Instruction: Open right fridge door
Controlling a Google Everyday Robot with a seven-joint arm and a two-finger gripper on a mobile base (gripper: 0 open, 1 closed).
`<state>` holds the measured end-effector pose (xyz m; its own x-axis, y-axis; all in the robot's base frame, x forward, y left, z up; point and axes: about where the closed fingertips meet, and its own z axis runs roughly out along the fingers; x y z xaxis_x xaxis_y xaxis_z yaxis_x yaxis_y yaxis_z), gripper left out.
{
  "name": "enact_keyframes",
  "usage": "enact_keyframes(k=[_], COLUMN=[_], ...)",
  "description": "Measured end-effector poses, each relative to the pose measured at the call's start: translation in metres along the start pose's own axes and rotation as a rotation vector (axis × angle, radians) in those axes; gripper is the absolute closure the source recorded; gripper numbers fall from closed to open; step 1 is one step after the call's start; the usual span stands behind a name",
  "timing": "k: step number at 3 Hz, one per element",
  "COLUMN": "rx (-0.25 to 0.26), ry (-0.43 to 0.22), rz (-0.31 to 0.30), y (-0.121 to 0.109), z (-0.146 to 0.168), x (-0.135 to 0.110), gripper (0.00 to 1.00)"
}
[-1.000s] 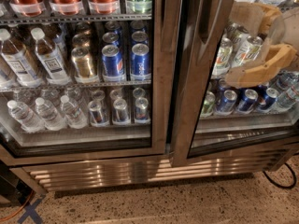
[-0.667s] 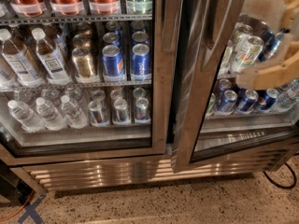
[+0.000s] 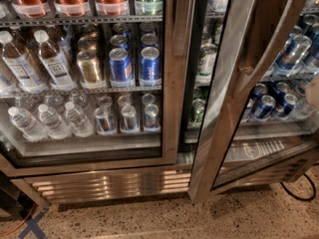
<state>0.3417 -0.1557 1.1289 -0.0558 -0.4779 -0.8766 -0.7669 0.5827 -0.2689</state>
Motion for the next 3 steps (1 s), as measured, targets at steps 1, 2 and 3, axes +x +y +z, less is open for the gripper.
enact_keyframes(k=[1, 2, 3], rx=[0.079, 0.079, 0.079], ry=[0.075, 0.075, 0.075], rz=[-0.029, -0.029, -0.029], y=[0.0158, 0.0158, 0.0158], z=[-0.0189, -0.0189, -0.0189], x=[-0.0211, -0.0211, -0.0211], gripper=[0.00, 0.00, 0.00])
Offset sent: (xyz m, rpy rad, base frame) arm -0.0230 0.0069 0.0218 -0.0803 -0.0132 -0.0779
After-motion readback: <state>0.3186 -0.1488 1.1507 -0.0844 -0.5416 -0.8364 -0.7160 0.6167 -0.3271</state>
